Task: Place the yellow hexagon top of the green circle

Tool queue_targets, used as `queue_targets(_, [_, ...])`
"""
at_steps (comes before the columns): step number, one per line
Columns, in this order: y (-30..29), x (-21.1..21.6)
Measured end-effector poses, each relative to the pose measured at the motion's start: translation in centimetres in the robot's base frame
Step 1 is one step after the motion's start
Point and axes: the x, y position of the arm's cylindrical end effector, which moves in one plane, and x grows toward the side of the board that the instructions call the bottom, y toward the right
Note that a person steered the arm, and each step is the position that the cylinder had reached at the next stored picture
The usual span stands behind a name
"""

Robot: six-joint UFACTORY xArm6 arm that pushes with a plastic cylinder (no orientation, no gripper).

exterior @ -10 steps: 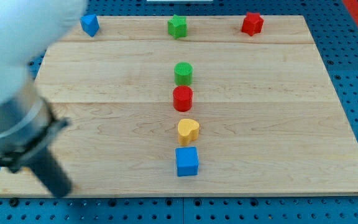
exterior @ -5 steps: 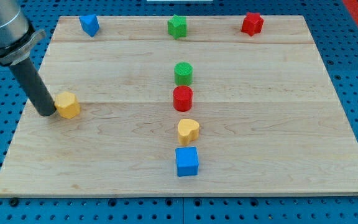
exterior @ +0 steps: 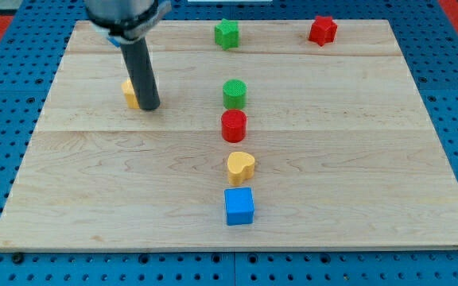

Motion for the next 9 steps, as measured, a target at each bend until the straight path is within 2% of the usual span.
queue_targets(1, [0.0, 3.8])
queue_targets(2, [-2.9, 6.0])
queue_targets(4, [-1.2, -1.4])
queue_targets(7, [-6.3, -3.1])
queue_targets(9, [-3.3, -6.1])
